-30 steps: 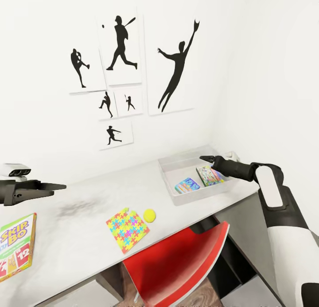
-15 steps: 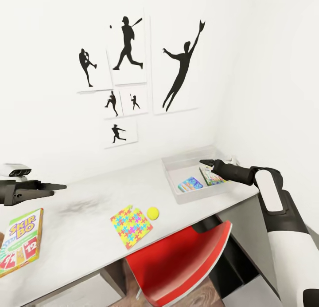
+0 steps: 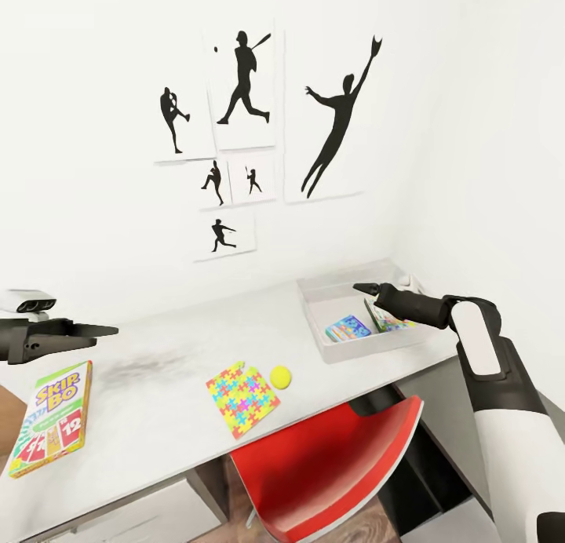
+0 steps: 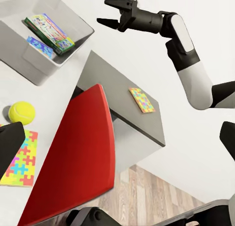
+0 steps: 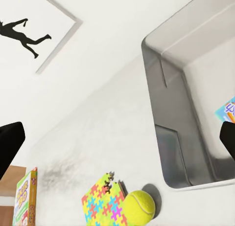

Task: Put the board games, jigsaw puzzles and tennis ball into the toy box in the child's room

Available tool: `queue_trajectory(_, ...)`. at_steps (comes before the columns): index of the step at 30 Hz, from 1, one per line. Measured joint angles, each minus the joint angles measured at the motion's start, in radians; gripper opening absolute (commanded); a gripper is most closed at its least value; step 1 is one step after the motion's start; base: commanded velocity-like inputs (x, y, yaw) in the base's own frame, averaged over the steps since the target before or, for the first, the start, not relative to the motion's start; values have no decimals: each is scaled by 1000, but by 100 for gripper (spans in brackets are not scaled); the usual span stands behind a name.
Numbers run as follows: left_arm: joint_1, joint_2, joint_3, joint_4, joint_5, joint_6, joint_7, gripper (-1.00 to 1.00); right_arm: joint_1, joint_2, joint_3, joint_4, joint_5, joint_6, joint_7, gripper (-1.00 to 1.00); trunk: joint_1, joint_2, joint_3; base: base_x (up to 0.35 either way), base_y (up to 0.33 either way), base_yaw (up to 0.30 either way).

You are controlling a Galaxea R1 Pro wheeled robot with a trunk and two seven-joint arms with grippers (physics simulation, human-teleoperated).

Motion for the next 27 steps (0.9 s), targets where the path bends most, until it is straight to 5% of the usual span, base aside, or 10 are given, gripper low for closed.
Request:
queue_trajectory(9,0,0,0,0,0,0,0,100,0,0,0,-1,0,0,1,100,0,0,2,0,0,52)
queue_trajectory(27,1,0,1,0,0,0,0,100,0,6,5,-1,1,-2,-2,100,0,0,12,0,0,260)
